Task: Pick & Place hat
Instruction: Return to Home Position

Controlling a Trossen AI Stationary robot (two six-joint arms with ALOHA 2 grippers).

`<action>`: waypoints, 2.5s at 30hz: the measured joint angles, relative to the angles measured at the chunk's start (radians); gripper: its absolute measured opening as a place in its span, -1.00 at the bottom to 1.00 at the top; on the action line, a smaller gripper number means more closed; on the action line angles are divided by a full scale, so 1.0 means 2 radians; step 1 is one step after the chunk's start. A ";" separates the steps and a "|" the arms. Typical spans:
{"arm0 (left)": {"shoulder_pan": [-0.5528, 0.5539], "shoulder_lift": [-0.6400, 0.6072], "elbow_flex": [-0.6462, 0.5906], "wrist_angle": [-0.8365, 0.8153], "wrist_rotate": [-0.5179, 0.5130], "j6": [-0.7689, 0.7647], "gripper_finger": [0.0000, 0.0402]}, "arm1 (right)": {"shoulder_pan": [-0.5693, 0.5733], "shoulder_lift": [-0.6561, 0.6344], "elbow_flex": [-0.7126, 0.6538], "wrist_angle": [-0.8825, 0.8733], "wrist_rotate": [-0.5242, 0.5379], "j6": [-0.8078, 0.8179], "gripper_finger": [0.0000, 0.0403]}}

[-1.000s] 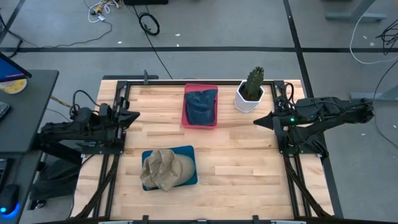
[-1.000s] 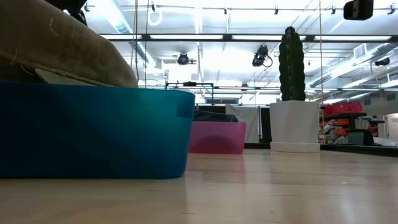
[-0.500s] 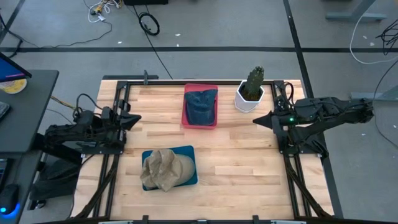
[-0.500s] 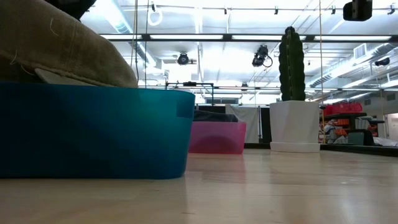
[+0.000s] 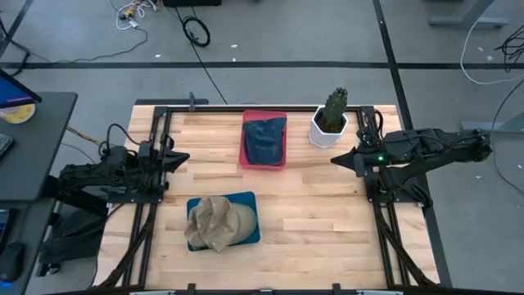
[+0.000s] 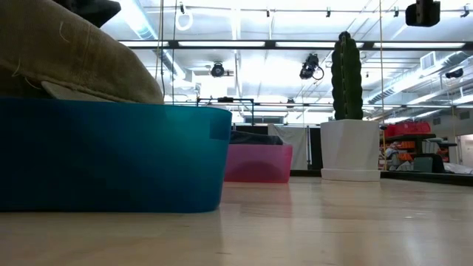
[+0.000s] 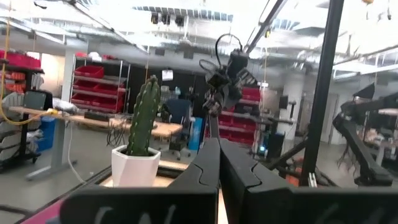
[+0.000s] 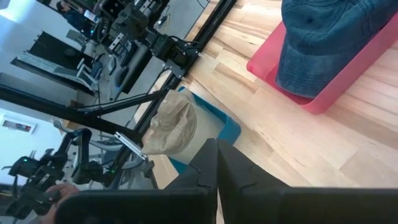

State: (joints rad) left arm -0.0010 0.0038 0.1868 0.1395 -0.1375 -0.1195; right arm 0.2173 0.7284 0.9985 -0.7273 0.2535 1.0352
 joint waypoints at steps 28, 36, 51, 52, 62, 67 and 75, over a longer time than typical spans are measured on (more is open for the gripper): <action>0.000 0.000 -0.087 -0.051 0.015 -0.053 -0.99 | 0.000 0.000 0.000 0.005 -0.005 -0.022 -0.99; 0.000 0.000 -0.087 -0.054 0.014 -0.071 -0.99 | 0.000 -0.001 0.000 0.004 -0.005 -0.038 -0.99; 0.000 0.001 -0.087 -0.051 0.012 -0.105 -0.99 | 0.000 -0.099 -0.003 0.010 0.001 -0.112 -0.99; 0.000 0.001 -0.087 -0.051 0.012 -0.105 -0.99 | 0.000 -0.107 -0.011 0.031 0.002 -0.121 -0.99; 0.000 0.001 -0.087 -0.050 0.012 -0.105 -0.99 | 0.000 -0.186 -0.230 0.451 -0.049 -0.213 -1.00; 0.000 0.001 -0.087 -0.049 0.012 -0.105 -0.99 | 0.000 -0.257 -0.282 0.500 -0.045 -0.245 -1.00; 0.000 0.001 -0.087 -0.049 0.012 -0.105 -0.99 | 0.000 -0.364 -0.289 0.430 -0.039 -0.278 -1.00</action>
State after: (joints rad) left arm -0.0010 0.0055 0.0120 0.0406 -0.1143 -0.3286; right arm 0.2176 0.0005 0.4198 0.1336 0.1751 0.4795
